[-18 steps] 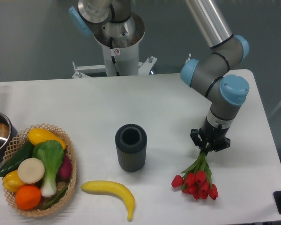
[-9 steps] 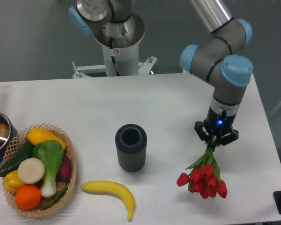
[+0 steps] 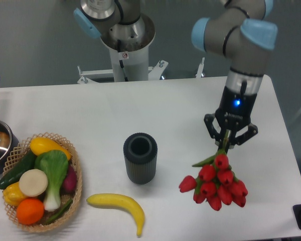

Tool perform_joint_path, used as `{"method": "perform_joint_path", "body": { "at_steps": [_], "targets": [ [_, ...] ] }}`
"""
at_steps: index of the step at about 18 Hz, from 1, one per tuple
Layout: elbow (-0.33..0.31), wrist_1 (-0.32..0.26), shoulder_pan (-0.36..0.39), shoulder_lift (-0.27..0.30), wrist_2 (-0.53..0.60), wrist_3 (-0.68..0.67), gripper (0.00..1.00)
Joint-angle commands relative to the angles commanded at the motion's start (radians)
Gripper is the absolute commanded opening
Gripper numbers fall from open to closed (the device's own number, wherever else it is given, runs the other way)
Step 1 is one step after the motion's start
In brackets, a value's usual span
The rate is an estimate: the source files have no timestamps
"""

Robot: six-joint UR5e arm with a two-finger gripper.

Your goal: Pick up the flowers from the table

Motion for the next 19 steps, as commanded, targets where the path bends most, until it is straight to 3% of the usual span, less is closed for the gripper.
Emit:
{"method": "perform_joint_path", "body": {
  "at_steps": [19],
  "targets": [
    [-0.002, -0.002, 0.060, 0.025, -0.126, -0.002, 0.18]
  ]
}}
